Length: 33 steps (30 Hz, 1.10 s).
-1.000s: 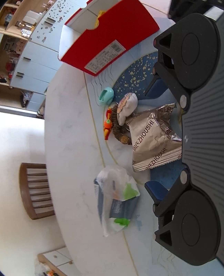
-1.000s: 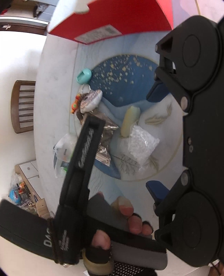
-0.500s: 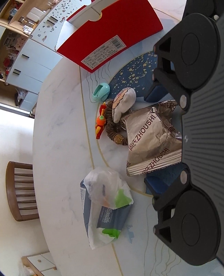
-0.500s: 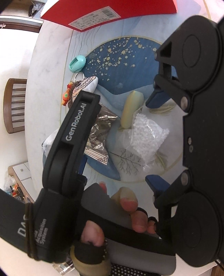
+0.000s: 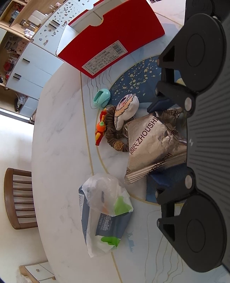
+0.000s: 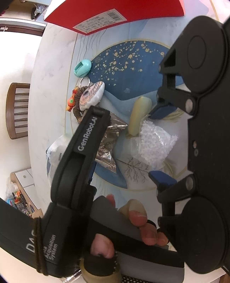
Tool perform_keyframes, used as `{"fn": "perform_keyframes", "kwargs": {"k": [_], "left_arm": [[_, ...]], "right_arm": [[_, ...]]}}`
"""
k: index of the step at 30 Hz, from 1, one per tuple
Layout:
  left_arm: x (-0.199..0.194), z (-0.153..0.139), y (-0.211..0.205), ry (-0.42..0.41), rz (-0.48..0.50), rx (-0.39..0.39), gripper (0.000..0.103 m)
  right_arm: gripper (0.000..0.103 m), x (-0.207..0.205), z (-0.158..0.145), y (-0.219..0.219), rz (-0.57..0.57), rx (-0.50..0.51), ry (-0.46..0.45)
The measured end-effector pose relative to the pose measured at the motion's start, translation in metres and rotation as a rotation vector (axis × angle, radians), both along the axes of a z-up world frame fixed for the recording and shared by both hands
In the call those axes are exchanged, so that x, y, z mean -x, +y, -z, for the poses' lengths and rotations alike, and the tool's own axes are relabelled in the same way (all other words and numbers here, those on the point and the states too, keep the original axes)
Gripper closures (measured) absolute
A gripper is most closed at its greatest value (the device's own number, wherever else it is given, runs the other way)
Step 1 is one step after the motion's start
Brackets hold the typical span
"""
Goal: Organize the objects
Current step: 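Grasp the silver EZHOUSHI packet with left tool while right tool grasps the bubble-wrap bag, then carry the silver packet and bubble-wrap bag into the shoebox with both tools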
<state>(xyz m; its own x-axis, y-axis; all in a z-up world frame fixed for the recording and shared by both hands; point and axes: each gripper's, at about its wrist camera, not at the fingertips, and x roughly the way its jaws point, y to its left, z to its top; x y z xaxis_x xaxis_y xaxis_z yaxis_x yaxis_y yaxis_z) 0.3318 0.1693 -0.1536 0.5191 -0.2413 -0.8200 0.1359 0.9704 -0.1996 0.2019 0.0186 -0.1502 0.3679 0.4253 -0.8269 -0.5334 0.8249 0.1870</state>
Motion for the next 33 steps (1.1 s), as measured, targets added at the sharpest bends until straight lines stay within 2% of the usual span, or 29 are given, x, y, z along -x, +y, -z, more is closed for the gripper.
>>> {"fn": "perform_keyframes", "kwargs": {"k": [4, 6, 8, 15, 25, 33], "left_arm": [[0.003, -0.001, 0.003, 0.005, -0.01, 0.018, 0.041], [0.006, -0.002, 0.004, 0.001, -0.011, 0.019, 0.045], [0.008, -0.003, 0.003, -0.003, -0.012, 0.012, 0.049], [0.014, -0.007, 0.002, -0.007, -0.018, 0.004, 0.052], [0.033, -0.019, 0.0, -0.015, -0.025, 0.005, 0.054], [0.056, -0.04, -0.005, -0.033, -0.028, 0.018, 0.054]], "right_arm": [[0.053, 0.004, -0.002, 0.001, -0.018, 0.017, -0.002], [0.06, 0.005, -0.003, 0.0, -0.022, 0.026, 0.002], [0.064, 0.005, -0.004, -0.004, -0.018, 0.017, 0.012], [0.072, 0.018, -0.006, -0.023, 0.002, -0.018, 0.032], [0.077, 0.012, -0.016, -0.05, 0.022, -0.052, 0.017], [0.078, 0.016, -0.04, -0.078, 0.039, -0.094, -0.019]]}}
